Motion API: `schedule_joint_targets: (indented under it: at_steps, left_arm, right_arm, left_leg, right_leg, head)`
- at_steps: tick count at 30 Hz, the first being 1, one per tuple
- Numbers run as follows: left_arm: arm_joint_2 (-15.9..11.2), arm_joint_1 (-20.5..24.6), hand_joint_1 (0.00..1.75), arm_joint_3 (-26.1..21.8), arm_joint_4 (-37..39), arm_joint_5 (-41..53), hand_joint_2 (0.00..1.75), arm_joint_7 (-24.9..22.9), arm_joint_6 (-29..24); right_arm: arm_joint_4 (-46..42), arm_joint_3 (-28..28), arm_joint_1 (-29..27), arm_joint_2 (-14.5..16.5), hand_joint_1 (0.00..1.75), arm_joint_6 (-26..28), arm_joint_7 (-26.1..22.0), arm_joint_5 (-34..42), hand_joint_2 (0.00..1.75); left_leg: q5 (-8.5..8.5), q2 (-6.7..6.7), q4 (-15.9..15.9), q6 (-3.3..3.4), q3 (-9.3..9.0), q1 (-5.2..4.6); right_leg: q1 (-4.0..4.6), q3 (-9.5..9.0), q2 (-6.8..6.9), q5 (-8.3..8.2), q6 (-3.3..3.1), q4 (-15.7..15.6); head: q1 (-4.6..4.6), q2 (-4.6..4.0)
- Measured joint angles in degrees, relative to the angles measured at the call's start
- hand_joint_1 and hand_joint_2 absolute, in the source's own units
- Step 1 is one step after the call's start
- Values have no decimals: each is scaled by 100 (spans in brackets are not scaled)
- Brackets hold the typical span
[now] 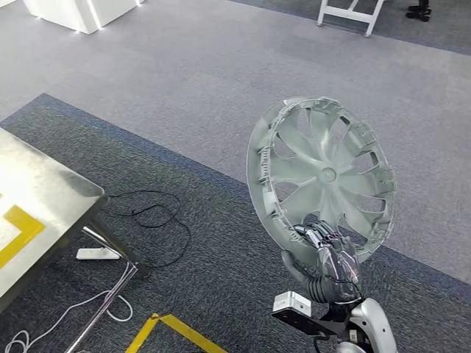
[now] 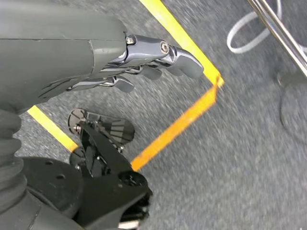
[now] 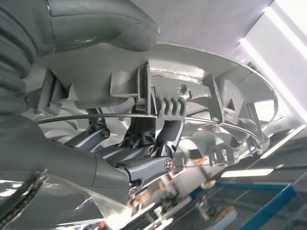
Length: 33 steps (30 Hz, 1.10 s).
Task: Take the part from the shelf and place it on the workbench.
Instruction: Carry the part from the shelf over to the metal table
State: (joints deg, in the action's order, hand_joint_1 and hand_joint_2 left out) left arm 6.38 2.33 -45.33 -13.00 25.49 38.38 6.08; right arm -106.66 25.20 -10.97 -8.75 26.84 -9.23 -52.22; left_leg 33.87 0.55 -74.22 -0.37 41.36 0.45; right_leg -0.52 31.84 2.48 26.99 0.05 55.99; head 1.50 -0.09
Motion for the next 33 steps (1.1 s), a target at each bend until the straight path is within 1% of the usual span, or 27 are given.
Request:
schedule_joint_targets:
  at_steps: [1,2,3,5,6,8,9,10,12,14,15,16,17,19,20,21,22,23,24,25,26,28,29,30,31,32,33]
  left_arm:
    - [-2,-5,0,0,0,0,175,0,-3]
    - [-6,-9,0,0,0,0,175,1,-7]
    - [-10,-8,0,0,0,0,175,1,-9]
    - [-15,2,0,0,0,6,175,5,-8]
    - [-15,3,0,0,0,13,175,8,-8]
    - [-14,-11,0,0,0,28,175,14,-7]
    - [-10,-19,0,1,0,34,175,18,-7]
    - [-9,-22,0,1,0,40,175,21,-8]
    - [-5,-7,0,4,0,70,175,24,-9]
    - [2,8,0,10,0,102,175,24,-15]
    - [8,6,0,14,0,115,175,24,-19]
    - [13,2,0,20,0,128,175,24,-24]
    - [16,-2,0,27,0,140,175,24,-27]
    - [24,1,0,40,0,151,175,26,-27]
    - [26,4,0,44,0,151,175,31,-20]
    - [28,4,0,46,0,147,175,36,-6]
    - [28,-6,0,46,0,139,175,43,11]
    - [23,-23,0,45,0,121,175,49,32]
    - [8,-46,0,40,0,97,175,54,54]
    - [-9,-68,0,33,0,68,175,57,79]
    - [-31,-81,0,19,0,29,175,60,110]
    - [-79,-83,0,-31,0,-40,175,60,182]
    - [-106,-77,0,-64,0,-68,175,58,212]
    - [-134,-74,0,-95,0,-85,175,54,234]
    - [-160,-76,0,-123,0,-97,175,49,246]
    - [-187,-80,0,-147,0,-102,175,45,250]
    - [-212,-83,0,-167,0,-104,175,42,251]
  right_arm:
    - [0,0,-10,1,175,0,-1,1,175]
    - [0,0,-17,0,175,0,-1,1,175]
    - [-1,0,-21,0,175,0,-1,2,175]
    - [-13,-1,-22,0,175,1,-2,0,175]
    - [-22,-2,-23,0,175,2,-4,-1,175]
    - [-43,-2,-26,-1,175,5,-9,-3,175]
    - [-52,-3,-27,-1,175,8,-8,-5,175]
    - [-63,-5,-33,-1,175,10,-6,-8,175]
    - [-78,-18,-60,-2,175,15,-3,-18,175]
    - [-81,-35,-97,-3,175,17,0,-29,175]
    - [-81,-41,-114,-4,175,17,6,-32,175]
    - [-81,-45,-128,-4,175,17,13,-34,175]
    - [-81,-49,-137,-4,175,17,21,-38,175]
    - [-85,-54,-138,-4,175,16,27,-57,175]
    - [-90,-52,-129,-4,175,11,22,-74,175]
    - [-93,-48,-116,-3,175,2,16,-92,175]
    - [-95,-41,-94,-1,175,-16,9,-111,175]
    - [-92,-30,-59,4,175,-43,3,-131,175]
    - [-78,-13,-2,18,175,-76,3,-146,175]
    - [-50,16,78,41,175,-113,4,-159,175]
    - [0,62,183,83,175,-157,8,-170,175]
    - [176,204,452,204,175,-253,20,-182,175]
    - [295,296,602,275,175,-300,31,-185,175]
    - [415,387,742,340,175,-335,45,-185,175]
    - [523,468,860,401,175,-361,61,-184,175]
    - [614,539,952,461,175,-378,75,-182,175]
    - [684,593,1026,511,175,-388,88,-181,175]
  left_leg:
    - [-116,-24,150,-13,-95,10]
    - [-299,-90,499,-19,-292,15]
    - [-459,-224,926,-17,-521,12]
    - [-634,-399,1500,47,-815,-15]
    - [-640,-415,1582,89,-843,-34]
    - [-671,-282,1582,173,-814,-44]
    - [-692,-224,1593,209,-806,-36]
    - [-717,-166,1605,246,-799,-23]
    - [-760,-47,1614,306,-773,-10]
    - [-792,94,1610,335,-737,-20]
    - [-806,171,1608,335,-722,-26]
    - [-822,249,1607,328,-711,-30]
    - [-839,331,1607,316,-701,-33]
    - [-877,486,1604,280,-676,-35]
    - [-901,554,1602,250,-650,-32]
    - [-929,617,1601,213,-619,-22]
    - [-961,679,1606,166,-588,-10]
    - [-997,748,1617,117,-560,2]
    - [-997,755,1603,80,-533,6]
    - [-929,666,1534,51,-488,-2]
    - [-780,509,1356,26,-404,-14]
    - [-329,148,692,-15,-141,-15]
    - [-147,63,335,-40,-19,-7]
    - [-58,27,108,-61,31,1]
    - [-69,6,80,-80,-18,7]
    - [-173,-27,292,-94,-188,10]
    - [-324,-108,683,-103,-449,12]
  right_leg:
    - [-1,-1,81,7,10,7]
    - [-2,-3,157,16,26,18]
    - [0,-6,229,30,47,35]
    - [24,-4,347,61,108,81]
    - [35,-5,399,70,139,97]
    - [29,-10,473,81,201,104]
    - [16,4,406,126,237,136]
    - [2,52,269,228,268,252]
    - [-14,304,-81,599,306,853]
    - [-13,624,-218,927,305,1598]
    - [-12,695,-233,956,295,1764]
    - [-11,660,-246,876,276,1707]
    - [-11,513,-279,704,249,1424]
    - [-15,67,-524,360,179,581]
    - [-15,-103,-636,263,155,268]
    - [-10,-190,-716,230,141,104]
    - [-1,-206,-711,231,132,70]
    - [6,-201,-640,199,120,56]
    - [4,-195,-558,162,97,28]
    - [-4,-188,-477,120,59,-10]
    - [-11,-172,-392,76,24,-49]
    - [-4,-107,-236,22,-25,-70]
    - [3,-68,-150,5,-27,-62]
    - [6,-31,-60,-7,-26,-50]
    - [7,3,32,-17,-20,-36]
    - [6,34,128,-24,-12,-14]
    - [5,61,223,-24,0,17]
  head:
    - [1,0]
    - [-1,1]
    - [0,0]
    - [12,0]
    - [21,0]
    - [31,0]
    - [35,1]
    - [41,1]
    - [59,0]
    - [65,0]
    - [65,0]
    - [65,0]
    - [65,0]
    - [62,0]
    - [64,0]
    - [62,0]
    - [64,0]
    - [69,0]
    - [69,0]
    - [61,0]
    - [44,0]
    - [16,0]
    - [13,0]
    - [13,0]
    - [10,0]
    - [11,0]
    - [10,0]
